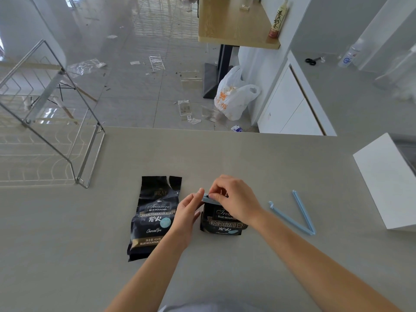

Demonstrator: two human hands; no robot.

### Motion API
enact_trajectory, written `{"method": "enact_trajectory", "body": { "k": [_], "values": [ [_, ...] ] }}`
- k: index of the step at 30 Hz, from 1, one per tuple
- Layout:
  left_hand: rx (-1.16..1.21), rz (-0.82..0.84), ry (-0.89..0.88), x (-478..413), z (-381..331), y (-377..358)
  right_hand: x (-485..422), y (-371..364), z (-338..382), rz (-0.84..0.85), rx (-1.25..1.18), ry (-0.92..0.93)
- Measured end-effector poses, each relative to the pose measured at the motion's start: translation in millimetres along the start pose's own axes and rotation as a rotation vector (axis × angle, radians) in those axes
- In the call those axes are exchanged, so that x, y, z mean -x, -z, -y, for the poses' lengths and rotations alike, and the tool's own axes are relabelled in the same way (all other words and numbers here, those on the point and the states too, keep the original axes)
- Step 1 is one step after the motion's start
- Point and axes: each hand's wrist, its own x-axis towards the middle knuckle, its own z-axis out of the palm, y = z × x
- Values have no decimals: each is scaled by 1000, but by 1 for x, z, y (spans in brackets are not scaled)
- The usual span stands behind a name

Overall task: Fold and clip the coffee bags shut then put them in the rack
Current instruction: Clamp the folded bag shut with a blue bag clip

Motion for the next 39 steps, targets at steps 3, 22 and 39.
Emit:
{"method": "enact_trajectory", "body": {
  "k": [3, 22, 39],
  "values": [
    [-33, -45, -15, -1, 0, -2, 2, -11, 1, -31, 132, 53],
    [-187, -16, -137, 5, 6, -2, 3, -13, -5, 41, 27, 10],
    [-329, 48, -240, 6, 6, -2, 7, -11, -10, 90, -89, 99]
  ]
}}
